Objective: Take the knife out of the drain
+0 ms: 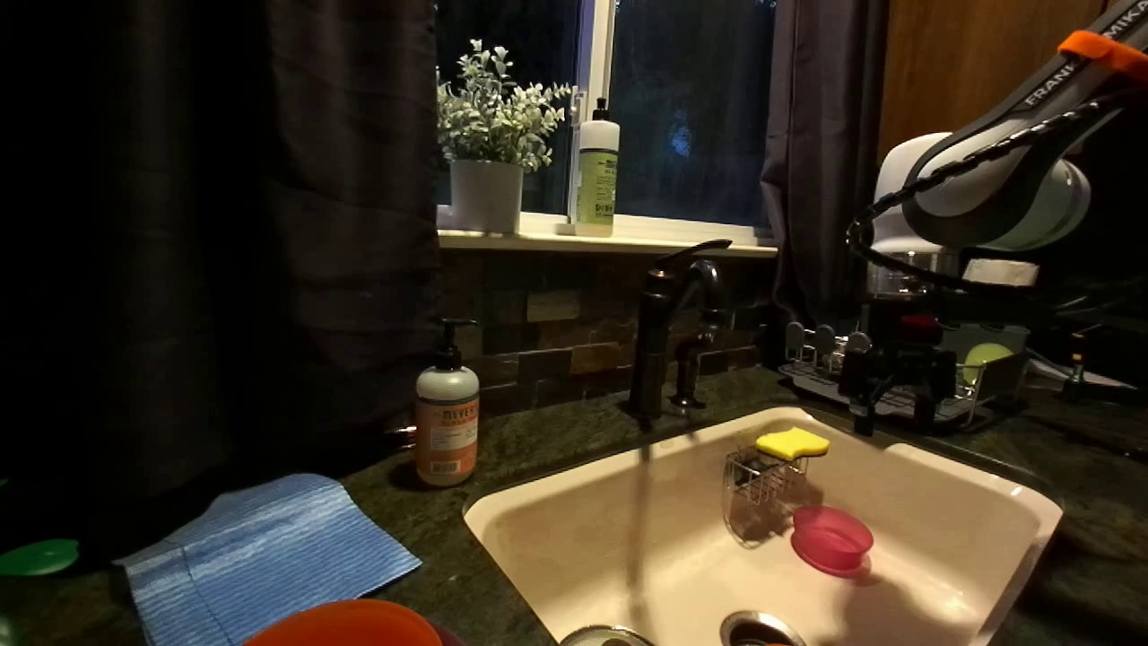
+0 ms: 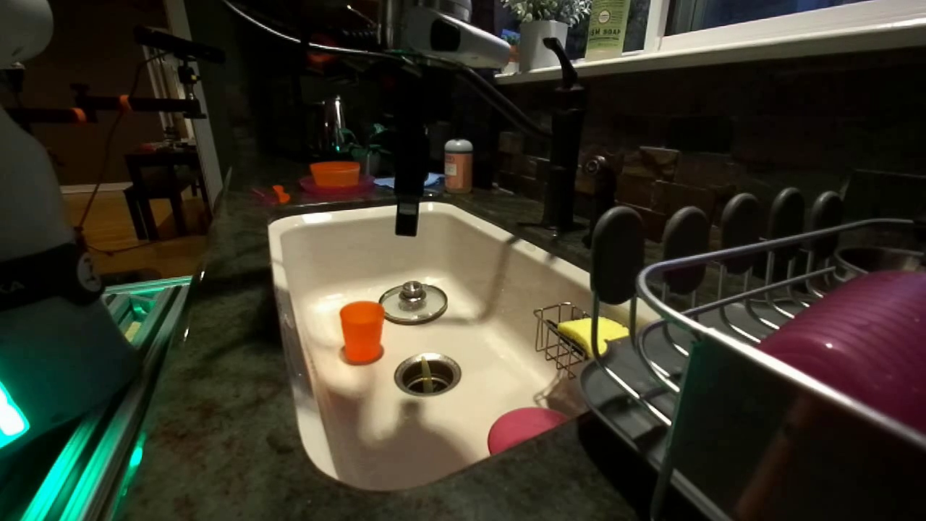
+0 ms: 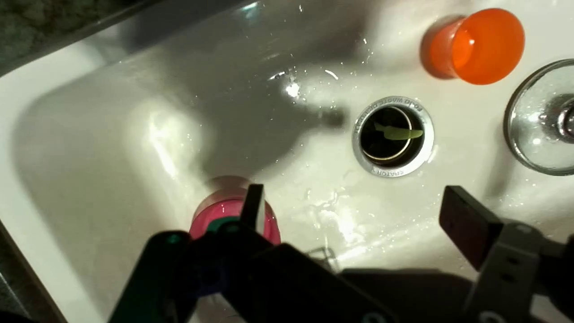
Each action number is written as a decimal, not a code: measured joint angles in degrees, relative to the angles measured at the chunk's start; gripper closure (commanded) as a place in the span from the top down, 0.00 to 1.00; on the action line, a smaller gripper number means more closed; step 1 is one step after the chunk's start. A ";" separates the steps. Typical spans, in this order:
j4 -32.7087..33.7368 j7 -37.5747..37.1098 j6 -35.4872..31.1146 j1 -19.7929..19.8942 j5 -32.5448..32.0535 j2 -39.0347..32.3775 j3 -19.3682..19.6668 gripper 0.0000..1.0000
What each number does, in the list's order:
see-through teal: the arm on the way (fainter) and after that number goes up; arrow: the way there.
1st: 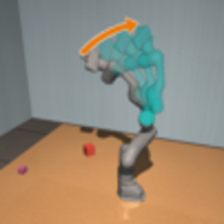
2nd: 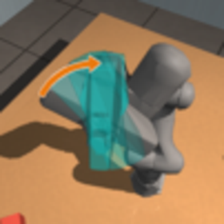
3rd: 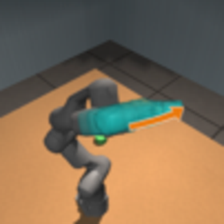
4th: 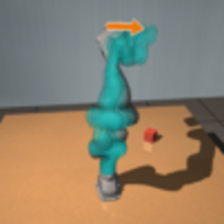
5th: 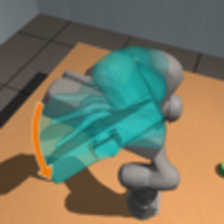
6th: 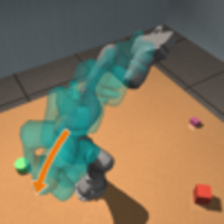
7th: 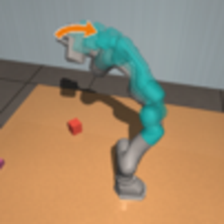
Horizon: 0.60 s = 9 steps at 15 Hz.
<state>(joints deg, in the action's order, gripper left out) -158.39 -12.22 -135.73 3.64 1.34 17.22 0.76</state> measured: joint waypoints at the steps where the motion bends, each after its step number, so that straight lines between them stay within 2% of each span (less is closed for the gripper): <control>1: 0.13 0.03 0.00 0.00 0.00 -0.27 0.00 1.00; 6: 0.39 -0.25 0.09 -0.01 0.24 -1.03 -0.04 1.00; 9: 0.78 -1.06 -0.07 -0.41 0.90 -5.76 -0.53 1.00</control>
<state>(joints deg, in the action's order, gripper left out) -157.61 -13.27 -135.80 3.23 2.24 11.45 0.23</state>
